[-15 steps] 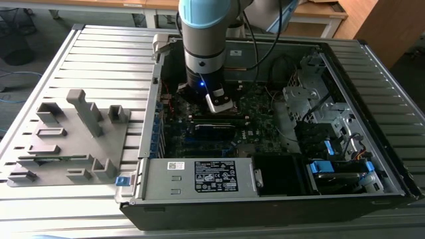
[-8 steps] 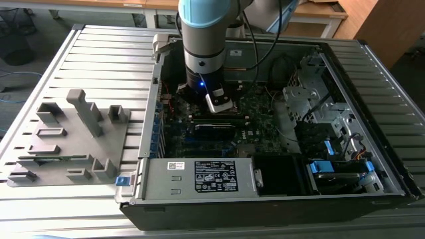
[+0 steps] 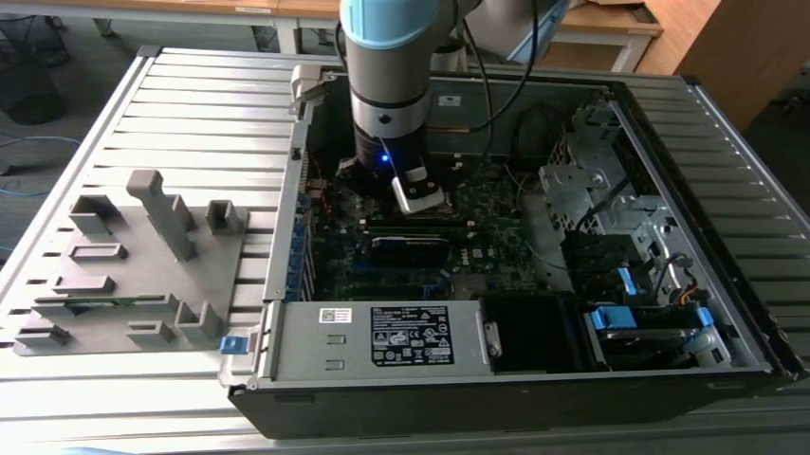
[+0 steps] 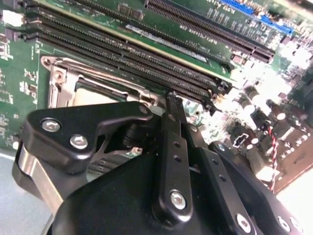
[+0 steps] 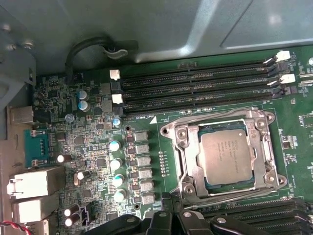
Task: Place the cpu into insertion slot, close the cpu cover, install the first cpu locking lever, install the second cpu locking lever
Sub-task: 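Install the second cpu locking lever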
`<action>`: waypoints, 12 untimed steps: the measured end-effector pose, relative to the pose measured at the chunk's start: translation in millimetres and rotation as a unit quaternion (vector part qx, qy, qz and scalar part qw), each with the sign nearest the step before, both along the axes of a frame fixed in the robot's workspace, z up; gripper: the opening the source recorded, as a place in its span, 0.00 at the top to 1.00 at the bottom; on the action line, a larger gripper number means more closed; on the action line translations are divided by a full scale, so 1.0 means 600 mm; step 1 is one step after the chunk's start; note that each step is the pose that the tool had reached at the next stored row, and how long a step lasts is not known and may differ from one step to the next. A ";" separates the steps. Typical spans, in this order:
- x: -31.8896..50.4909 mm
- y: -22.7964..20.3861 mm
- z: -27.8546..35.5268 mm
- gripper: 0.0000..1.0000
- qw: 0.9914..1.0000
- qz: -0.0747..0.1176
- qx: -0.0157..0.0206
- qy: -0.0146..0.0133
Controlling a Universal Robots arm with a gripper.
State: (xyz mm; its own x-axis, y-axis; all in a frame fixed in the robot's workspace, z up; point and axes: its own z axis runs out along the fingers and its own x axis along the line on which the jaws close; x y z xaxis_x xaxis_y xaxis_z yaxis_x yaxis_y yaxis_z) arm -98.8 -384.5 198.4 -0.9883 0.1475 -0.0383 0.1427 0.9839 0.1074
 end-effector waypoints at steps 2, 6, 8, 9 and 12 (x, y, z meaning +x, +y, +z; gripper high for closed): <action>0.000 -0.0001 0.007 0.90 1.000 0.000 0.000 0.000; 0.000 -0.0001 0.026 0.90 1.000 0.000 0.000 0.000; 0.000 -0.0001 0.037 0.90 1.000 0.000 0.000 0.000; 0.000 -0.0001 0.042 0.90 1.000 0.000 0.000 0.000; 0.001 -0.0001 0.055 0.90 1.000 0.000 0.000 0.000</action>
State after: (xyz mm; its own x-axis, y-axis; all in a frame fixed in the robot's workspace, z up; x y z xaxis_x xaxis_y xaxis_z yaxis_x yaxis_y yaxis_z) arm -98.4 -384.5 231.6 -0.9883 0.1475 -0.0381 0.1427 0.9839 0.1072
